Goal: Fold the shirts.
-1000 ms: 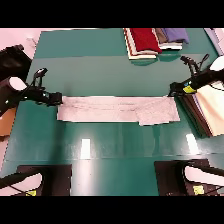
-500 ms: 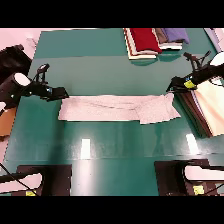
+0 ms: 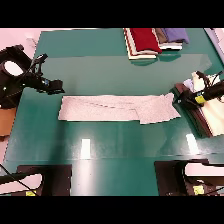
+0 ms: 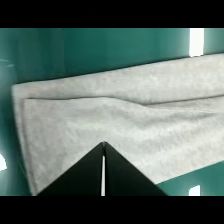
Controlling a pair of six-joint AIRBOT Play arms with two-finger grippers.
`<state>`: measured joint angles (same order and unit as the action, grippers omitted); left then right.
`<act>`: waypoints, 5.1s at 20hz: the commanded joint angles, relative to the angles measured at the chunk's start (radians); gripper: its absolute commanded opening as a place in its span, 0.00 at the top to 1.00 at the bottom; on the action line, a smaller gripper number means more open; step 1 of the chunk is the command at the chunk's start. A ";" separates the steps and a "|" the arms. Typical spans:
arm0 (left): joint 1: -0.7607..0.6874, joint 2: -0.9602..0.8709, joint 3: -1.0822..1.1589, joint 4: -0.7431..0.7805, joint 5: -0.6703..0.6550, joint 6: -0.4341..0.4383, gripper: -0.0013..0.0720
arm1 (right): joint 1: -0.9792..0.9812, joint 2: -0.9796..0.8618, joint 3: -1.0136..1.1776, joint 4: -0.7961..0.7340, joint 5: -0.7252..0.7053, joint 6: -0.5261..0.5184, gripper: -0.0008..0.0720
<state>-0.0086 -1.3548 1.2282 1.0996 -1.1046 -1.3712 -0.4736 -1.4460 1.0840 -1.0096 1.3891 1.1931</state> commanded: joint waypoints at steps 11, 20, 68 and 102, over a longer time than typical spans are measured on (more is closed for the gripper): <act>-0.303 -0.013 0.005 -0.029 0.207 -0.100 0.95 | 0.119 -0.058 -0.061 0.154 -0.120 -0.166 0.97; -0.555 -0.365 0.250 -0.039 0.244 -0.120 0.95 | 0.261 0.127 0.242 0.152 -0.005 -0.028 0.97; 0.006 0.153 0.336 0.140 0.012 -0.086 0.95 | 0.667 -0.167 0.198 0.157 -0.268 0.163 0.12; -0.409 0.145 0.336 0.085 0.100 -0.069 0.95 | -0.150 0.008 0.530 -0.029 -0.250 0.156 0.97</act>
<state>-0.4068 -1.2098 1.5631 1.1912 -1.0153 -1.4368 -0.5266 -1.4467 1.6131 -1.0355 1.1332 1.3479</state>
